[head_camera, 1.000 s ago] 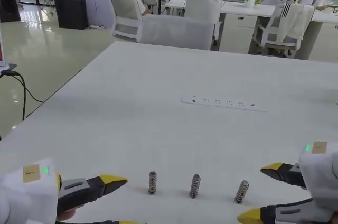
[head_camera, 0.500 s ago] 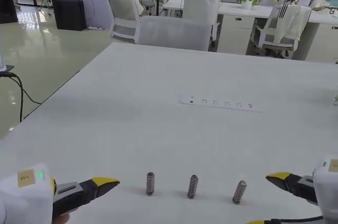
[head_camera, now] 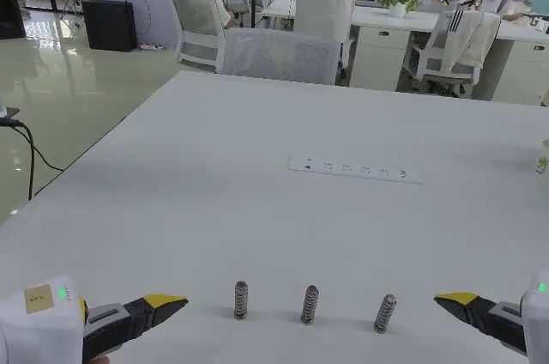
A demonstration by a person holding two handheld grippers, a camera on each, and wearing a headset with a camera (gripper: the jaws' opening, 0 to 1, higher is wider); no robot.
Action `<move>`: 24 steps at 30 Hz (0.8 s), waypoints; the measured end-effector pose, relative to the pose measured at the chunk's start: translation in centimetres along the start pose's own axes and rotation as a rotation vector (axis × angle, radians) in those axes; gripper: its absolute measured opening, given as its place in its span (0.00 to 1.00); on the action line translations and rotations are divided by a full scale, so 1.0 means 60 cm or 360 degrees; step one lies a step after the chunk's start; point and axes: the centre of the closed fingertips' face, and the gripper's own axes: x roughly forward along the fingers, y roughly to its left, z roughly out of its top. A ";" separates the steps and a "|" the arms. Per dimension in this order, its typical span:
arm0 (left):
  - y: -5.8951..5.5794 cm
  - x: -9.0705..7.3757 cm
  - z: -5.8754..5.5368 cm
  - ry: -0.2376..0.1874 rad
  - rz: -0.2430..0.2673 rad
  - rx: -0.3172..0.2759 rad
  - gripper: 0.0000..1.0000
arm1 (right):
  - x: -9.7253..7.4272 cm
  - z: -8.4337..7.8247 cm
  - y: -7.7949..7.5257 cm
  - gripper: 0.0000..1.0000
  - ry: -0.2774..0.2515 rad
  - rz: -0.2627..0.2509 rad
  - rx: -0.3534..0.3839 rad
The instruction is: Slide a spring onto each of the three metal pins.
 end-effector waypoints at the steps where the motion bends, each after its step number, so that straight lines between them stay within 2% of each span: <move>1: 0.000 0.000 0.000 0.0000 0.0000 -0.0001 0.64 | 0.000 -0.001 0.000 0.77 0.0004 -0.0002 -0.0006; 17: 0.005 0.002 -0.009 0.0008 0.0016 -0.0035 0.66 | 0.003 -0.002 0.002 0.80 -0.0002 0.0005 -0.0007; 24: 0.006 0.003 -0.003 -0.0003 0.0022 -0.0039 0.67 | 0.000 0.001 0.000 0.81 -0.0017 -0.0008 -0.0002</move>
